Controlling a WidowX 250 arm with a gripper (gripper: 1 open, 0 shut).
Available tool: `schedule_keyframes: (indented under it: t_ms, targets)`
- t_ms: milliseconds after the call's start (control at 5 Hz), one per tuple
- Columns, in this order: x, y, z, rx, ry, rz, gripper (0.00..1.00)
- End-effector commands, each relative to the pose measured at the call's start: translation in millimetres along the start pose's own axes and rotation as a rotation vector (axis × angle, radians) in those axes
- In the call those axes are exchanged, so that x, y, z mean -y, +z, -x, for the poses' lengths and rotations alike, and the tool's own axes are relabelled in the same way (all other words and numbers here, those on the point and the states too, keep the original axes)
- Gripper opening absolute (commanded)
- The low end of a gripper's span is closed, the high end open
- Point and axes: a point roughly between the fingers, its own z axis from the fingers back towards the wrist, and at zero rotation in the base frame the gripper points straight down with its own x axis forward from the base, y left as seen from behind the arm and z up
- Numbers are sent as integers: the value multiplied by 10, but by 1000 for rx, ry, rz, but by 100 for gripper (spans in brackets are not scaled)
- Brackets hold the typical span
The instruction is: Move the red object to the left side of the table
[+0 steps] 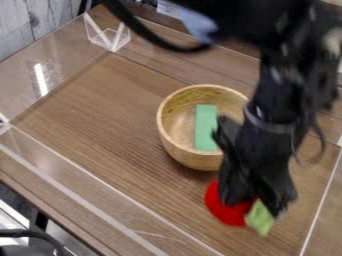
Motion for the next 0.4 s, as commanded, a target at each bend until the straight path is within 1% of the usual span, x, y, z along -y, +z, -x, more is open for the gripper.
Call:
schedule_keyframes:
  t_ms: [0, 200]
  targets:
    - [-292, 295, 0, 56, 90, -17, 0]
    - [-618, 305, 75, 51, 149, -42, 0]
